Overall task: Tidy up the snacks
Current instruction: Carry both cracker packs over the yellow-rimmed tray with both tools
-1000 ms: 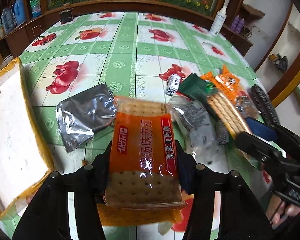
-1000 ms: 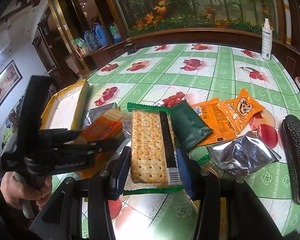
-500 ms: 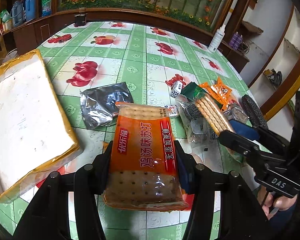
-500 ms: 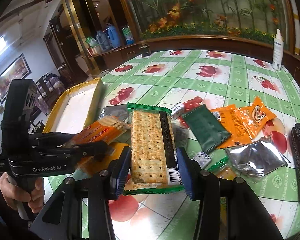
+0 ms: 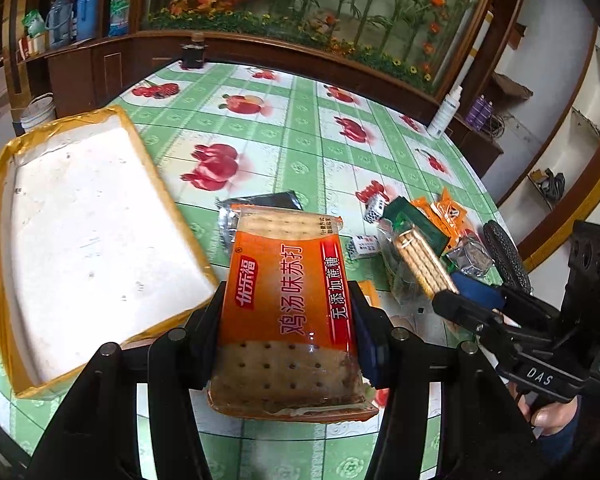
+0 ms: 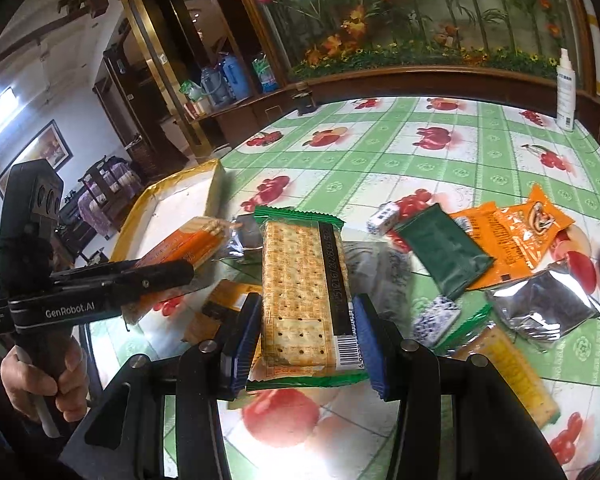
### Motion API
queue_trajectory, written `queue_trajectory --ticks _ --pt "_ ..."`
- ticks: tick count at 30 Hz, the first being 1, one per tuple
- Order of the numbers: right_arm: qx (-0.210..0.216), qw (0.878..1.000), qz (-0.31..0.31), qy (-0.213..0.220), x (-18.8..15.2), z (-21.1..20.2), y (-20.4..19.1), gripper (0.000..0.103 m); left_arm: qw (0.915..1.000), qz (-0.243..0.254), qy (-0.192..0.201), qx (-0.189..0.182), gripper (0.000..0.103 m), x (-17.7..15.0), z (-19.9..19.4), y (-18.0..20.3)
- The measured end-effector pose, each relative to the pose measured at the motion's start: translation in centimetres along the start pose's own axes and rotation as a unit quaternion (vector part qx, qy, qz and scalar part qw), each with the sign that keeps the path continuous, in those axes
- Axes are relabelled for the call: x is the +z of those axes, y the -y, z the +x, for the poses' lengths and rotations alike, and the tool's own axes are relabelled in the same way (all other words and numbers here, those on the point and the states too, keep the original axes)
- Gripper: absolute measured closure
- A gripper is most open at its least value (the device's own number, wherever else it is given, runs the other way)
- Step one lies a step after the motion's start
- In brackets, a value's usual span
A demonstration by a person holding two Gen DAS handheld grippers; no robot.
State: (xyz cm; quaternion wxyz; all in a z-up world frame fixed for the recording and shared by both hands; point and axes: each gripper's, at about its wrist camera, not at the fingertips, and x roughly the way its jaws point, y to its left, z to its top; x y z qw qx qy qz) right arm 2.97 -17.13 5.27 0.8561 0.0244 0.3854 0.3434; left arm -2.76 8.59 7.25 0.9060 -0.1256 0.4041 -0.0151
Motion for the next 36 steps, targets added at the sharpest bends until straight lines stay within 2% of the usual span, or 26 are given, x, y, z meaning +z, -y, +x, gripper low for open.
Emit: queue_trajectory --ticks 9,16,27,36 --pt "0.036 0.999 -0.020 -0.021 1.3 1.4 -3.5 0.056 0.9989 -0.032 0.030 0.019 0.050 0.1 -3.0 -3.6" --pt "0.058 0.996 -0.052 -0.047 3.4 3.8 -8.3 0.056 0.9956 -0.072 0.049 0.036 0.050 -0.2 -5.1 -8.1" --pt "0.083 0.989 -0.107 -0.063 6.0 7.9 -17.3 0.056 0.9896 -0.114 0.065 0.059 0.050 -1.0 -7.4 -13.3" --pt "0.099 0.984 -0.124 -0.083 7.4 11.6 -21.1 0.056 0.9858 -0.133 0.068 0.077 0.050 -0.8 -8.3 -15.6"
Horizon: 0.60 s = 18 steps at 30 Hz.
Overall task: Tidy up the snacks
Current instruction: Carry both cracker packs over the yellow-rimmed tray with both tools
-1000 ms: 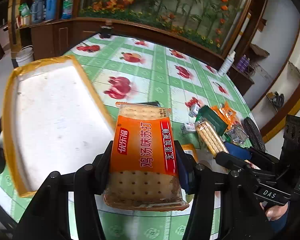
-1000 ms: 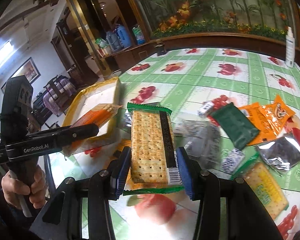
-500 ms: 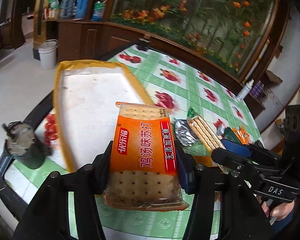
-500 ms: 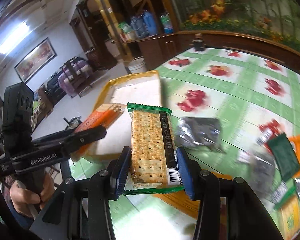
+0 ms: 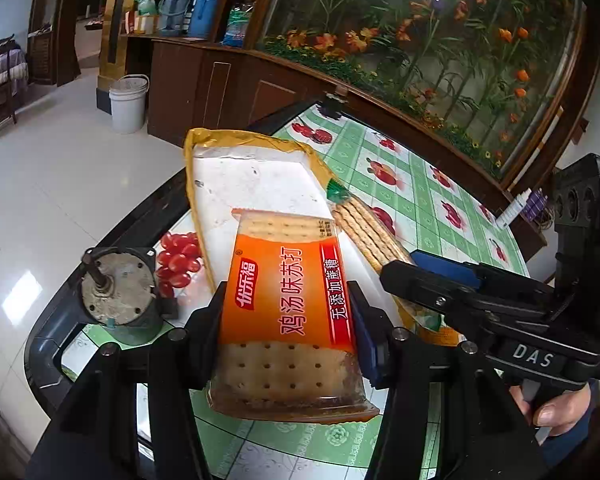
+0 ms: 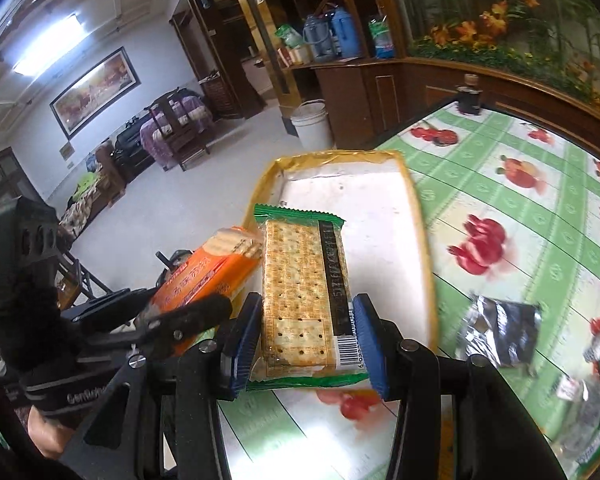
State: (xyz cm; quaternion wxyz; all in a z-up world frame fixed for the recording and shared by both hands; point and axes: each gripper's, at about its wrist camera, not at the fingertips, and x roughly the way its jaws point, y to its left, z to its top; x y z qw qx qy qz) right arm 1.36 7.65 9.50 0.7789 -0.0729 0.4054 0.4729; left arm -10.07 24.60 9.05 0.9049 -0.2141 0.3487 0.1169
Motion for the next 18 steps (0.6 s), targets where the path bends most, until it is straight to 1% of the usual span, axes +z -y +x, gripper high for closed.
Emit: queue_trajectory --ticks 4,8,12,18 --pt "0.004 1.000 -0.003 -0.005 0.7 1.0 -0.2 0.056 1.0000 -0.005 0.000 0.007 0.050 0.7 0.3 -0.6" --pt "0.001 1.000 0.005 -0.010 1.7 1.8 0.3 0.056 0.9998 -0.017 -0.008 0.006 0.050 1.9 1.3 -1.1" --pt "-0.002 0.999 0.030 -0.016 3.0 2.5 2.0 0.056 0.9997 -0.013 -0.014 0.015 0.050 3.3 2.5 -0.7" --pt "0.004 0.997 0.066 -0.026 5.3 4.1 4.4 0.056 0.9989 -0.007 -0.024 0.040 0.050 5.9 5.2 -0.3"
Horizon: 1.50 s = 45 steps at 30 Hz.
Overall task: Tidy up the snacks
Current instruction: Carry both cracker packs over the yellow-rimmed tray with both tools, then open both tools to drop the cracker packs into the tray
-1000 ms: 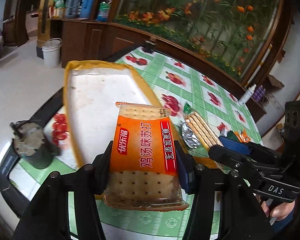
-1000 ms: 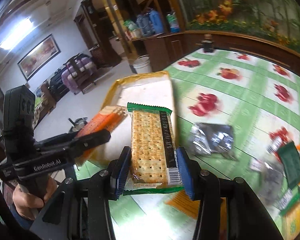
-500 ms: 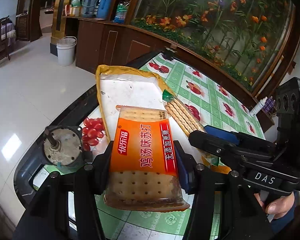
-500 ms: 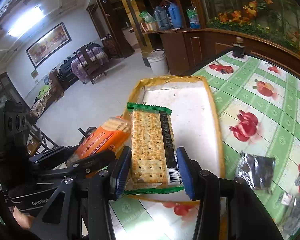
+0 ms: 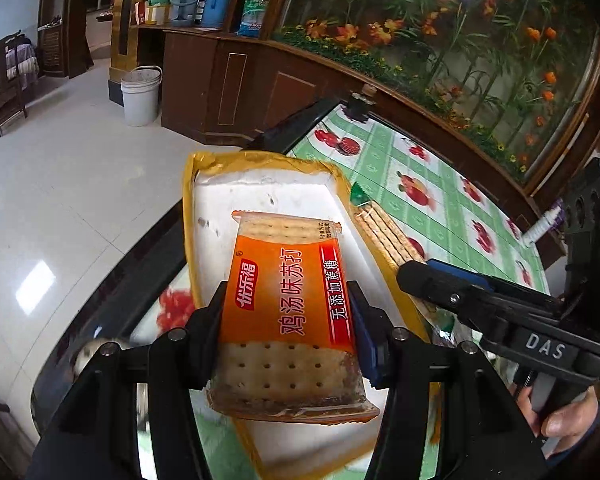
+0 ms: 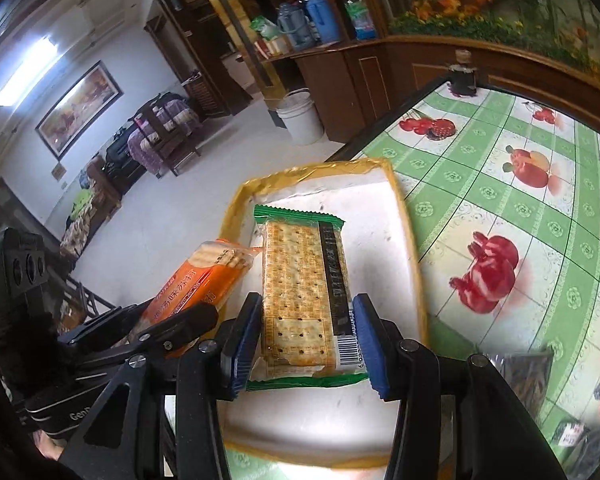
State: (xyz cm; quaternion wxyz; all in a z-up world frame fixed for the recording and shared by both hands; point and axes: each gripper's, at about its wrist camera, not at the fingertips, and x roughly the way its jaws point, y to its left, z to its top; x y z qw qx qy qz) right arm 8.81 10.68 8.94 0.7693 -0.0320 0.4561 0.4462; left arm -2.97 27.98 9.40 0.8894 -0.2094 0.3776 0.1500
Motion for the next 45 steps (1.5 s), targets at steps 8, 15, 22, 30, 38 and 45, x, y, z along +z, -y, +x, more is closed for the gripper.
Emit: queue_trajectory --ticks 8,15,22,30,38,45 --pt "-0.016 0.999 0.025 -0.017 3.3 3.7 1.2 0.056 0.9987 -0.018 -0.039 0.027 0.050 2.1 5.0 -0.8" --pt "-0.013 0.998 0.035 -0.044 4.5 7.4 1.7 0.056 0.9975 -0.027 -0.047 0.045 0.050 1.7 6.2 -1.5" --pt "-0.037 0.997 0.048 -0.057 5.4 10.1 2.2 0.056 0.9968 -0.015 -0.052 0.059 0.050 1.6 6.9 -1.1" --pt "-0.053 0.996 0.042 -0.063 5.3 11.1 2.4 0.056 0.9968 -0.007 -0.044 0.066 0.050 1.8 6.9 -1.0" --pt "-0.047 0.995 0.054 -0.072 5.0 11.6 2.9 0.053 0.9971 -0.007 -0.043 0.063 0.049 1.8 6.8 -0.9" --pt "-0.025 0.996 0.061 -0.065 4.8 10.1 3.0 0.053 0.9978 -0.016 -0.029 0.057 0.049 1.7 5.2 -1.2"
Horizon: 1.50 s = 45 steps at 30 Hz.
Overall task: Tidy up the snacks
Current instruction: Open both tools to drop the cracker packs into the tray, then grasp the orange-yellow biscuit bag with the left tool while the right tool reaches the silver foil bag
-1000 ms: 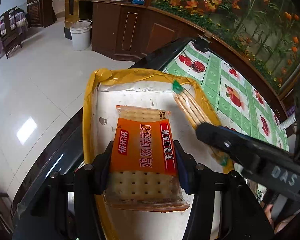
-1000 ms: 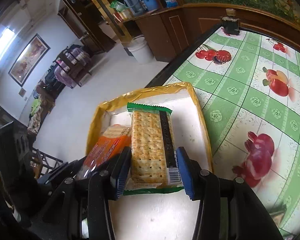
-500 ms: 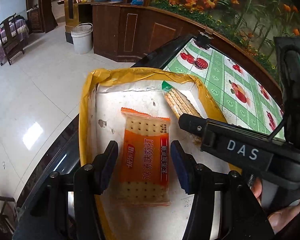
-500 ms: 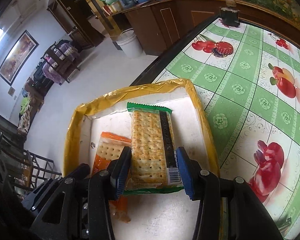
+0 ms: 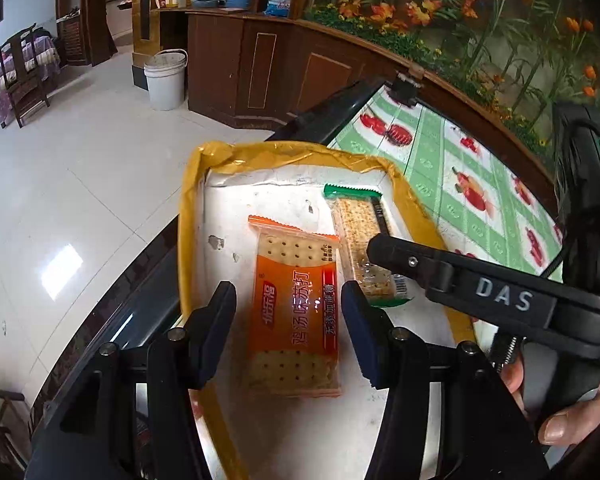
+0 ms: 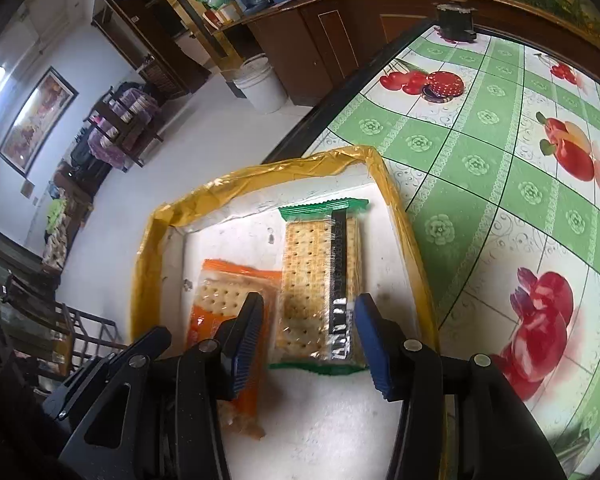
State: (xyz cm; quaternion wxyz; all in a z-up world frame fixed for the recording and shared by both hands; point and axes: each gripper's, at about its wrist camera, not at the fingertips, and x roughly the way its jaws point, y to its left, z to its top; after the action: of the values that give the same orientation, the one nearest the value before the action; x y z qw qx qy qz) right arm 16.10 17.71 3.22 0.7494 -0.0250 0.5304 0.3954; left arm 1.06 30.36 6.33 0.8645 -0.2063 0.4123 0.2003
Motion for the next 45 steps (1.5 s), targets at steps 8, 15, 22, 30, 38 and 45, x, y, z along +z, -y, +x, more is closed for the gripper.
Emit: queue_trajectory --ticks 8,15,22,30,38,45 --pt "0.060 0.996 0.025 0.055 -2.4 -5.4 -0.2 0.046 0.9992 -0.005 0.032 -0.025 0.049 -1.6 -3.7 0.4" --pt "0.092 0.985 0.078 0.120 -5.3 -10.7 1.7 0.046 0.9971 -0.006 0.054 -0.053 0.049 -3.7 -6.5 1.3" --pt "0.197 0.955 0.139 0.172 -9.4 -15.7 4.6 0.046 0.9944 0.017 0.071 -0.077 0.050 -6.0 -8.8 4.0" --pt "0.203 0.948 0.122 0.214 -14.5 -22.5 7.8 0.041 0.9896 0.083 0.069 -0.094 0.043 -9.8 -10.1 7.4" --pt "0.122 0.971 0.061 0.194 -21.5 -25.7 14.4 0.035 0.9723 0.168 0.002 -0.162 0.040 -13.1 -7.1 13.4" --pt "0.154 0.958 0.132 0.204 -23.5 -25.7 19.6 0.035 0.9509 0.202 -0.053 -0.229 0.040 -14.1 -4.1 19.0"
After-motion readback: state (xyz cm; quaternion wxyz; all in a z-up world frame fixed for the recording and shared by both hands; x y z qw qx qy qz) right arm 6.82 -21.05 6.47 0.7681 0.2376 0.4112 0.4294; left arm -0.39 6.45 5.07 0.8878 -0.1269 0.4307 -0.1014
